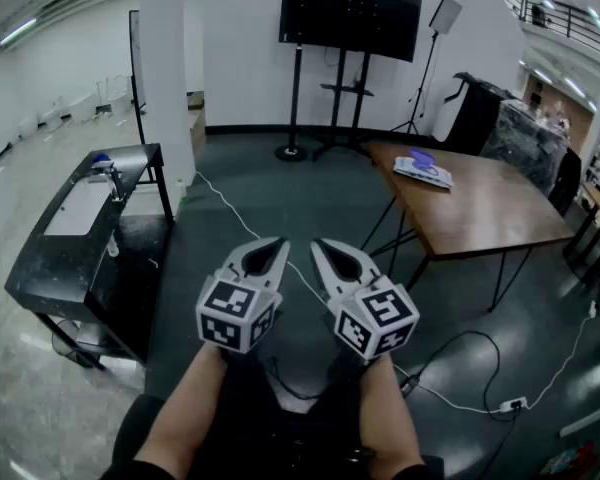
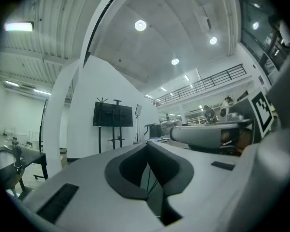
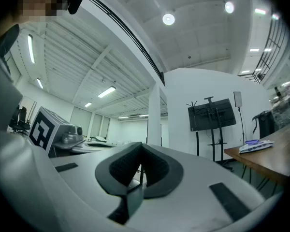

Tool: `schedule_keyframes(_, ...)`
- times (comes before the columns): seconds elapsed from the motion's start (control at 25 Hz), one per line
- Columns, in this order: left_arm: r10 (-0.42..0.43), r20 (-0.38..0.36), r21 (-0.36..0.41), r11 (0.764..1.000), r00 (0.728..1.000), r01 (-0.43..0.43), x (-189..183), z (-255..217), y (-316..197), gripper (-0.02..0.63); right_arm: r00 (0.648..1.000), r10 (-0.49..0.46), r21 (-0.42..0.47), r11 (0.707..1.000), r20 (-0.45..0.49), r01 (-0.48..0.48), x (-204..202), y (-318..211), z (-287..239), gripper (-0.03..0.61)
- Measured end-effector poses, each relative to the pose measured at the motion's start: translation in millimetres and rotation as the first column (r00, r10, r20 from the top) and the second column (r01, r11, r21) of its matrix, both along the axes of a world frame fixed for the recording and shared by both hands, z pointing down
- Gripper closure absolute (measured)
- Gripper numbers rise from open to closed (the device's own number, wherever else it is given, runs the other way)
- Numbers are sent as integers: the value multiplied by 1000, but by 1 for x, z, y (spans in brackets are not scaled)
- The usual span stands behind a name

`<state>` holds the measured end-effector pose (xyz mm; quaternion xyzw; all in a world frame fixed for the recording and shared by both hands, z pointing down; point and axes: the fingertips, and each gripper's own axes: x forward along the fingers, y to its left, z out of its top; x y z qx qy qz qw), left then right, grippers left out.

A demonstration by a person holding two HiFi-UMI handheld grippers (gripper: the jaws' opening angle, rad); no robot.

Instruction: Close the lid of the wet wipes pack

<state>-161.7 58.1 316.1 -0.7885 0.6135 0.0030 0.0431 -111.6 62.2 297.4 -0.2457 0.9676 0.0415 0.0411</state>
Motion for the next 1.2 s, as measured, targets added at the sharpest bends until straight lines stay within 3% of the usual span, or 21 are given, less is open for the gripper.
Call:
schedule_keyframes(0.64,9,-8,0,1000,1000,-9,-3,0,-7,607,999,15,9,1000,-30,-15,-2,-6,1,568)
schedule_keyframes(1.2,79,36,-25,997,996,-78,5,-9,-91,607,992,83,29,996,-91,-80,3,-81,-6,568)
